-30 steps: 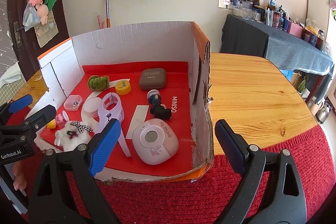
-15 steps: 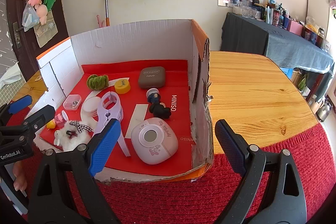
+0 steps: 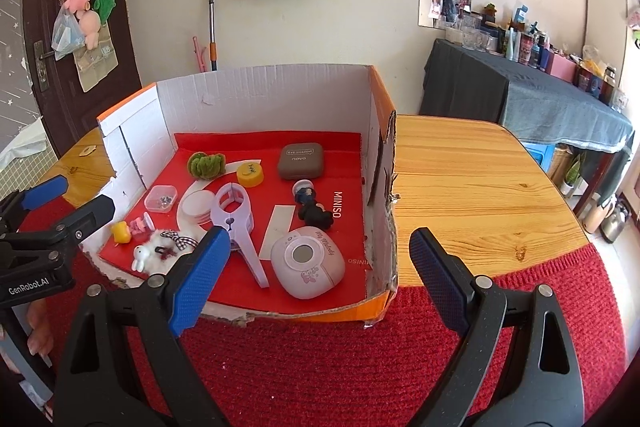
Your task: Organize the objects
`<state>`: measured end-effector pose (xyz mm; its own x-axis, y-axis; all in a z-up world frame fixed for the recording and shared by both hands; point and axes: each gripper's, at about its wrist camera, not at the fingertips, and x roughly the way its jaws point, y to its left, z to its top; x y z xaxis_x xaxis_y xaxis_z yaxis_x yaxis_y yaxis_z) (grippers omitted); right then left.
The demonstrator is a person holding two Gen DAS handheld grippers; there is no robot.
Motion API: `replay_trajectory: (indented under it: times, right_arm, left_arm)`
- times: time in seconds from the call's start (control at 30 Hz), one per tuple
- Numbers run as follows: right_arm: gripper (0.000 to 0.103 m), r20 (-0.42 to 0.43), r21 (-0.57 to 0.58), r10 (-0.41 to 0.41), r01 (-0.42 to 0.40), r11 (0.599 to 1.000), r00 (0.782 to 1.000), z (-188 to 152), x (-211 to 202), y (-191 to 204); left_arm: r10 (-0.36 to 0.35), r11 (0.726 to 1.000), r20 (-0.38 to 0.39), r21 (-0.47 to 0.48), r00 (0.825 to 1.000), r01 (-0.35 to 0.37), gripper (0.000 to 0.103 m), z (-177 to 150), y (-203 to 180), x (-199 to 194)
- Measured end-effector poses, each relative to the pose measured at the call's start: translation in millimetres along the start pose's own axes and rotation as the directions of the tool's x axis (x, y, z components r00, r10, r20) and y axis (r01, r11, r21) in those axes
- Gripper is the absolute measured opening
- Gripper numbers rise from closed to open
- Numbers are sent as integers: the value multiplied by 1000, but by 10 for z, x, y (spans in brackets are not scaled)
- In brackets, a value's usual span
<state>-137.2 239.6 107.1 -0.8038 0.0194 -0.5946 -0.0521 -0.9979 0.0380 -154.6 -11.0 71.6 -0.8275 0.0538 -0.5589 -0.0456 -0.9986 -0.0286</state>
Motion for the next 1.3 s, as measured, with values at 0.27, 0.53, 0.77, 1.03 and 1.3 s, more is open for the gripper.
replay_trajectory:
  times: [0.27, 0.53, 0.77, 1.03, 1.3]
  right_arm:
    - [92, -66, 32, 41, -39, 999, 997, -253, -250, 33]
    - [92, -167, 47, 3, 5, 999, 986, -555, -170, -14]
    - [92, -253, 69, -44, 63, 996, 967, -687, 51, -120]
    - [103, -267, 33, -102, 115, 993, 958, -707, 112, -68]
    - [103, -265, 25, -113, 123, 992, 958, -710, 113, -47]
  left_arm:
    - [-33, 999, -82, -26, 996, 31, 103, -290, 13, -222]
    - [-37, 999, -175, -37, 984, 31, 103, -573, -36, -180]
    - [14, 999, -271, -35, 962, -24, 103, -706, -53, 83]
    - [58, 998, -302, -18, 952, -66, 103, -726, -89, 170]
    - [66, 997, -304, -16, 950, -74, 103, -727, -98, 148]
